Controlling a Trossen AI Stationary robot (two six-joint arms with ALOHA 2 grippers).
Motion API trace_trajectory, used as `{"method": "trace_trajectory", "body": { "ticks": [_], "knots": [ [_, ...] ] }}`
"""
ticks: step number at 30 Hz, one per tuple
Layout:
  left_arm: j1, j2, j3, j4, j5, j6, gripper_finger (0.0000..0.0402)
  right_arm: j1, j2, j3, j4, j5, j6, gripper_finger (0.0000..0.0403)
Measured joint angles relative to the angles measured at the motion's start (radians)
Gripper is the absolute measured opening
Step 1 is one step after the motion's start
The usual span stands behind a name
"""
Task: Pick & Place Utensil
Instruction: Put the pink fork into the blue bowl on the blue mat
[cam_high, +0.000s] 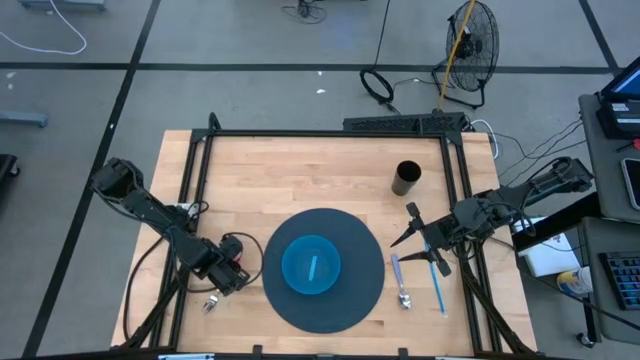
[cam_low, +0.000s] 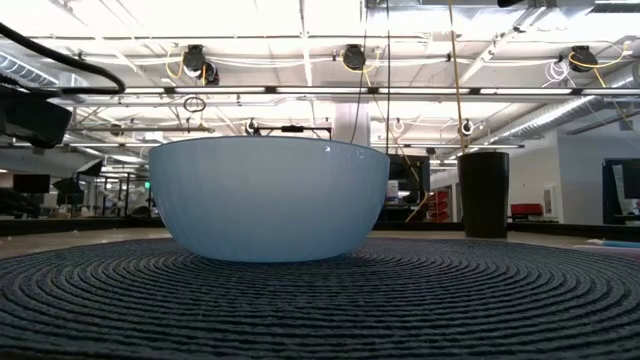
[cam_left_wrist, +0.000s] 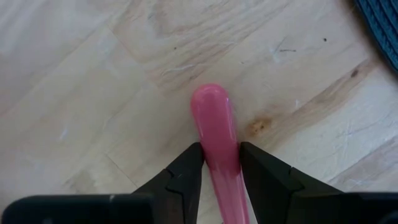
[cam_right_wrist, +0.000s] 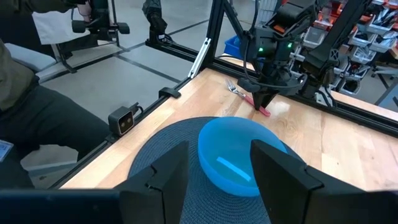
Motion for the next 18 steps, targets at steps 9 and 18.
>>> {"method": "trace_trajectory", "body": {
  "ticks": [9,18],
  "knots": [
    [0.003,0.0,0.0,0.007,0.012,-0.008,0.0141,0.0,0.0,0.0,-0.001,0.0,0.001,0.0164],
    [0.006,-0.001,0.0,-0.002,0.014,-0.01,0.0075,0.0,0.0,0.0,-0.002,0.0,0.001,0.0164]
  ]
}}
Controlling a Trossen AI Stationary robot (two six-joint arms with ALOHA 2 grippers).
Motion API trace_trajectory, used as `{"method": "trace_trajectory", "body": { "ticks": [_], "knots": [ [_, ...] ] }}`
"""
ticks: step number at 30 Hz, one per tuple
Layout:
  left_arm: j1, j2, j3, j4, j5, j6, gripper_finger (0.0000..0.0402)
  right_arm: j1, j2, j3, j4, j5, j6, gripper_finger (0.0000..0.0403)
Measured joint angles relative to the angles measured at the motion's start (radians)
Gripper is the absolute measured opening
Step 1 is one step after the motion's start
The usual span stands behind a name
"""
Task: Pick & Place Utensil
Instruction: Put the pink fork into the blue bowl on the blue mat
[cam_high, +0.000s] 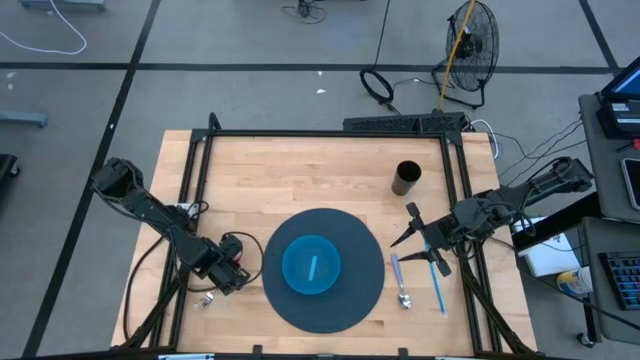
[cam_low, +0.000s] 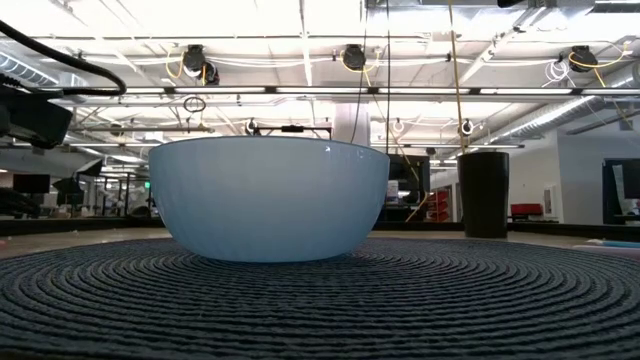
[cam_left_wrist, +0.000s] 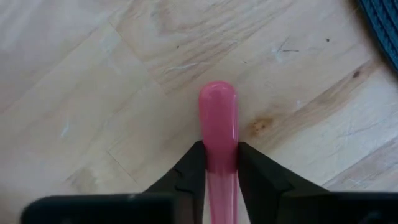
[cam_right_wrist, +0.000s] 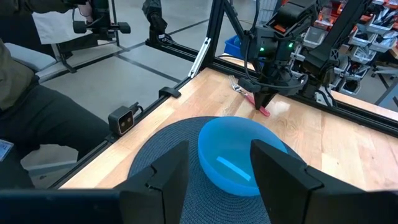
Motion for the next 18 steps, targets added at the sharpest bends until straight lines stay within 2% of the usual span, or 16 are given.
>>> {"method": "trace_trajectory", "body": {
  "ticks": [2,5,12,18],
  "knots": [
    [0.0,-0.001,0.001,-0.001,0.0,-0.002,0.006,0.0,0.0,0.0,0.0,0.0,0.0,0.0164],
    [0.0,-0.001,0.001,-0.001,0.0,-0.002,0.0059,0.0,0.0,0.0,0.0,0.0,0.0,0.0164],
    [-0.001,0.0,0.001,-0.001,-0.011,-0.014,0.0095,0.0,0.0,0.0,0.0,0.0,0.0,0.0164],
    [-0.002,0.0,0.001,-0.002,-0.023,-0.016,0.007,0.0,0.0,0.0,0.0,0.0,0.0,0.0164]
  ]
}}
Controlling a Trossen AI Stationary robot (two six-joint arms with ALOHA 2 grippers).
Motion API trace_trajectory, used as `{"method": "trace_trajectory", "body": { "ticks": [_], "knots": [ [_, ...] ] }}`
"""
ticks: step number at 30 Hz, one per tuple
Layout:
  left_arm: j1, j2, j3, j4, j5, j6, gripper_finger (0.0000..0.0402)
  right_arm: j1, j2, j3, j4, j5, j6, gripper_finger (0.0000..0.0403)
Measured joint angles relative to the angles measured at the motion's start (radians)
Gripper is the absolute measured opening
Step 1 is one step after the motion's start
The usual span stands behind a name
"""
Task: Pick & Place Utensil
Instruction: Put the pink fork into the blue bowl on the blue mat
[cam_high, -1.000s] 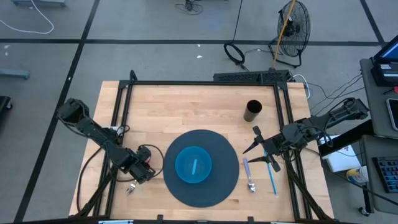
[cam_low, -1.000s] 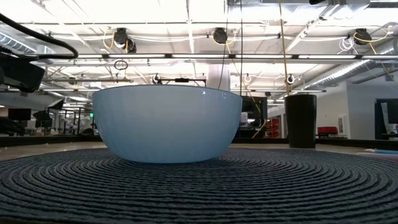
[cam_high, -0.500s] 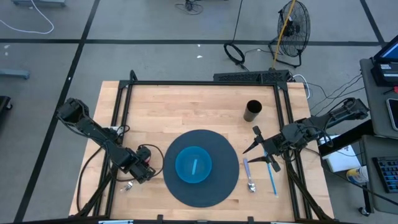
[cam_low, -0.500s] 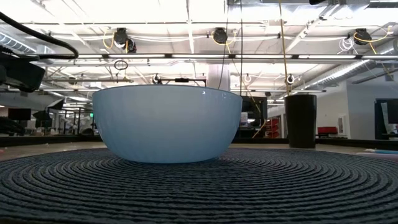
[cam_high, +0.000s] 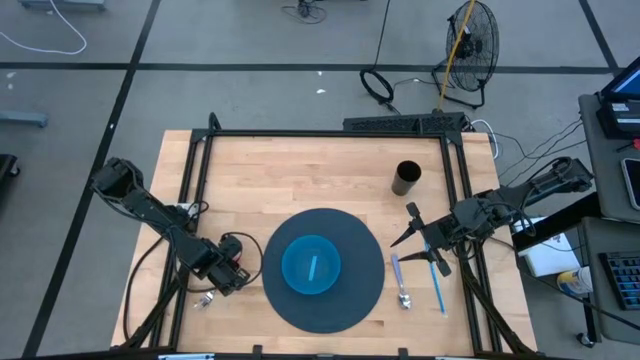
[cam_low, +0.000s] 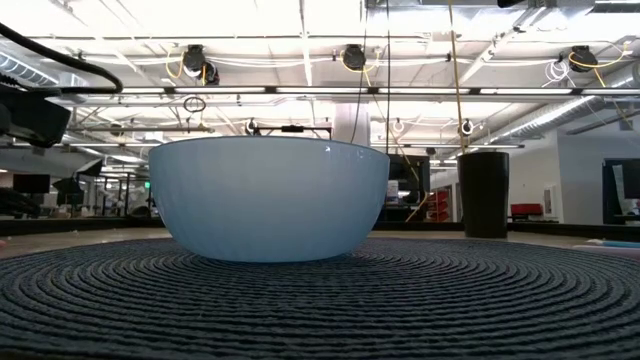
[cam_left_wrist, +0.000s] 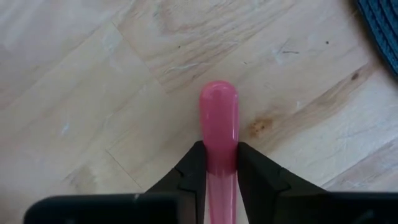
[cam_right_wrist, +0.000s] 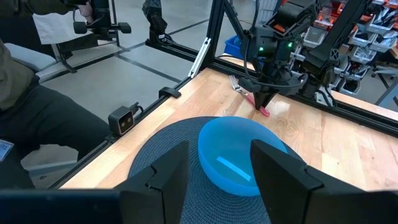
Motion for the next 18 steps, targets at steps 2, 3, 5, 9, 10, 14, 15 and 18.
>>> {"method": "trace_trajectory", "body": {
  "ticks": [2,3,5,9,10,14,15,18],
  "knots": [
    [0.0,0.0,0.0,0.0,-0.001,0.0,0.0067,0.0,0.0,0.0,0.0,0.0,0.0,0.0164],
    [0.0,0.0,0.0,0.0,-0.003,0.0,0.0068,0.0,0.0,0.0,0.0,0.0,0.0,0.0164],
    [0.0,0.0,0.0,0.0,-0.007,-0.002,0.0078,0.0,0.0,0.0,0.0,0.0,0.0,0.0164],
    [0.0,0.0,0.0,0.0,-0.015,-0.008,0.0093,0.0,0.0,0.0,0.0,0.0,0.0,0.0164],
    [0.0,0.0,0.0,0.0,-0.017,-0.009,0.0093,0.0,0.0,0.0,0.0,0.0,0.0,0.0164],
    [-0.001,0.0,0.001,0.0,-0.033,-0.019,0.008,0.0,0.0,0.0,0.0,0.0,0.0,0.0164],
    [-0.001,0.0,0.003,-0.002,-0.039,-0.021,0.0075,0.0,0.0,0.0,0.0,0.0,0.0,0.0164],
    [-0.001,0.004,0.021,-0.019,-0.058,-0.023,0.0064,0.0,0.0,0.0,0.0,0.0,0.0,0.0164]
  ]
}}
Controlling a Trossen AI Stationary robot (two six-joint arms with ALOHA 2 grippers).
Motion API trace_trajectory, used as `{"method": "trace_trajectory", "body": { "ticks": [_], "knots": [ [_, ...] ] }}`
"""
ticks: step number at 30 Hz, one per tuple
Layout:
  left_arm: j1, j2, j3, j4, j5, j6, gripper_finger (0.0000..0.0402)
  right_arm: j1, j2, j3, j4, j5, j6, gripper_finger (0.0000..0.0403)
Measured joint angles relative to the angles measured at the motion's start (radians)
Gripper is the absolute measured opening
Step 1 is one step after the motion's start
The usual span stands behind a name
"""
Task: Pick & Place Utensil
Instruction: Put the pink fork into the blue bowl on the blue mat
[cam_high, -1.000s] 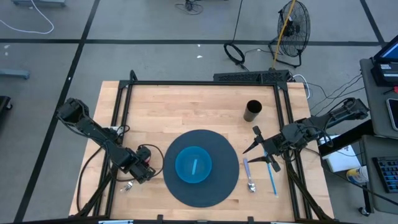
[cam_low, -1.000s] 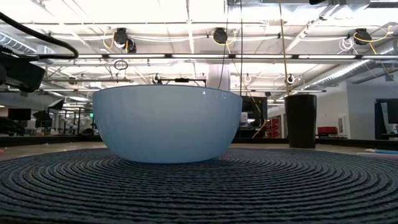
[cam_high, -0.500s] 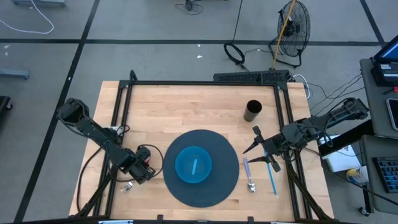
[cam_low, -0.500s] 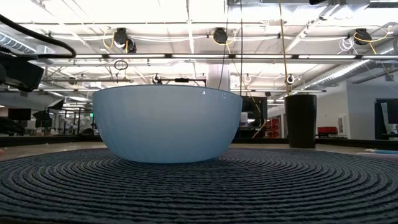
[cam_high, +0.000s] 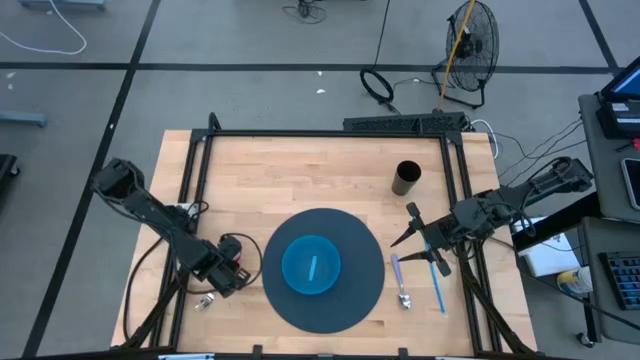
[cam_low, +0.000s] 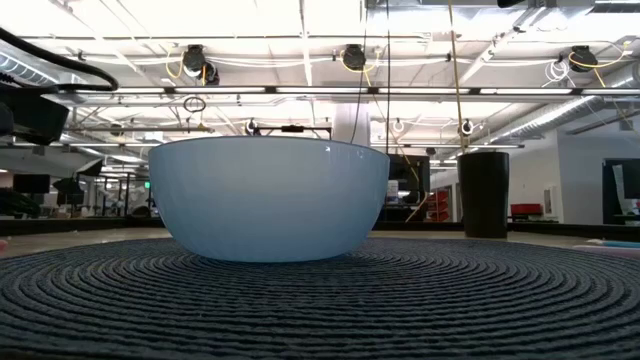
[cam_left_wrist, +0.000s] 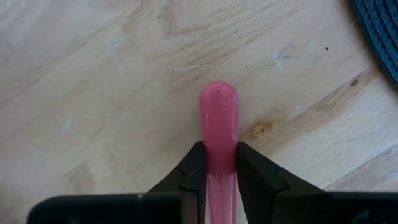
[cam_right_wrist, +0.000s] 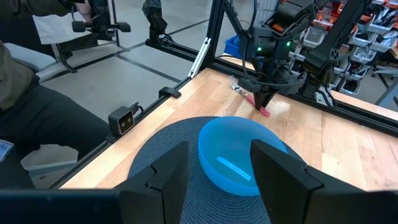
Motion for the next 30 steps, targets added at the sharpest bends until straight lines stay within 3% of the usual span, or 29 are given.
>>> {"method": "trace_trajectory", "body": {
  "ticks": [7,30],
  "knots": [
    [0.001,0.001,0.024,-0.011,-0.051,0.016,0.0077,0.0,0.0,0.0,0.0,0.0,0.0,0.0164],
    [0.001,-0.002,0.027,-0.054,-0.218,0.021,0.0063,0.0,0.0,0.0,0.001,0.0,0.0,0.0164]
  ]
}}
